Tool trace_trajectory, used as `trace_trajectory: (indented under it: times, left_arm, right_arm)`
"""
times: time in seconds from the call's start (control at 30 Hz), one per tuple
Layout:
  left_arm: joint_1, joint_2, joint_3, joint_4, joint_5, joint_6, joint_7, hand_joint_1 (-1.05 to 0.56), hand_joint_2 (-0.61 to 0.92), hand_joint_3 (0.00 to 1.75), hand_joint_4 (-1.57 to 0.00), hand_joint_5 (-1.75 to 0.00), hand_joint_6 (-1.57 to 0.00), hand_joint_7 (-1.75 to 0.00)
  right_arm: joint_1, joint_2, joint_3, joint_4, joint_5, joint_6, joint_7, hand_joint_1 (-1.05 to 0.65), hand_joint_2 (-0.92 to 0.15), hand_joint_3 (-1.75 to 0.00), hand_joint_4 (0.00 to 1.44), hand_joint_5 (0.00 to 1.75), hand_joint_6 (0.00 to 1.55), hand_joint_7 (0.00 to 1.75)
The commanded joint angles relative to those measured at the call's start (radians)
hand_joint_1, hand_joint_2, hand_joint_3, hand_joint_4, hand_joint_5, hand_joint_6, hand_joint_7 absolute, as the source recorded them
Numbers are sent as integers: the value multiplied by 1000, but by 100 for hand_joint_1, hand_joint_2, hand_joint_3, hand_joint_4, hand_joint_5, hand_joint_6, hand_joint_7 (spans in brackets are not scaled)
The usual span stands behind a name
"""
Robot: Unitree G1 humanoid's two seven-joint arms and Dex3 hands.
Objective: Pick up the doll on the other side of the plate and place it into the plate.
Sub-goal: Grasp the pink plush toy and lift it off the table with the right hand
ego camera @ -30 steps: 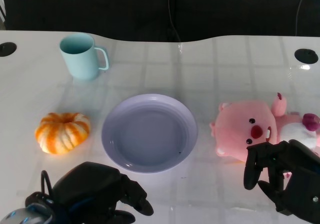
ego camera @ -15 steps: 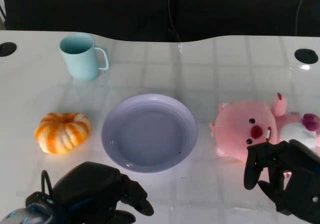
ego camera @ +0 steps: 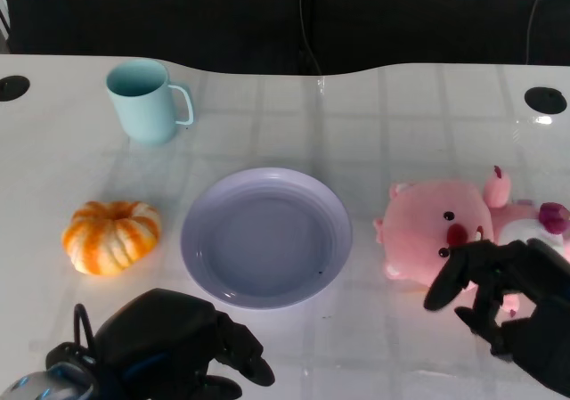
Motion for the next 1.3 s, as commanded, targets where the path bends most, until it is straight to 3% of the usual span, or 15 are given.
trace_trajectory:
  times: [0.03,0.27,0.43,0.57,0.73,0.93,1.3]
  left_arm:
    - [-4,17,6,5,4,0,-1,-23,92,25,-76,-124,-111,-2]
    - [-2,16,6,0,1,5,-5,-22,92,24,-77,-125,-112,-2]
    - [-1,16,8,8,-6,-7,4,-22,92,23,-78,-127,-112,-2]
    - [-3,18,6,1,-2,7,-10,-23,92,25,-75,-126,-111,-1]
    - [-5,15,2,10,4,0,2,-22,92,24,-77,-125,-111,-2]
    - [-7,12,-1,13,3,6,-2,-23,92,26,-76,-125,-111,-1]
    - [-3,10,-4,6,4,7,-3,-22,92,25,-76,-125,-111,-1]
  right_arm:
    - [3,7,-21,2,-12,-44,-56,-12,-76,-41,66,89,74,37]
    - [-4,-7,-22,6,-123,-72,-153,-26,-88,-18,37,60,55,8]
    - [-15,-18,-35,43,-161,-109,-205,-31,-91,-8,20,50,41,0]
    - [-27,-38,-25,23,-274,-19,-204,-41,-92,-5,7,44,30,0]
    - [-50,-54,-4,17,-359,78,-159,-47,-92,-5,1,42,22,0]
    - [-91,-69,21,-6,-439,231,-50,-57,-92,-5,0,19,11,1]
    - [-170,-108,73,66,-488,320,59,-61,-92,-6,2,15,15,2]
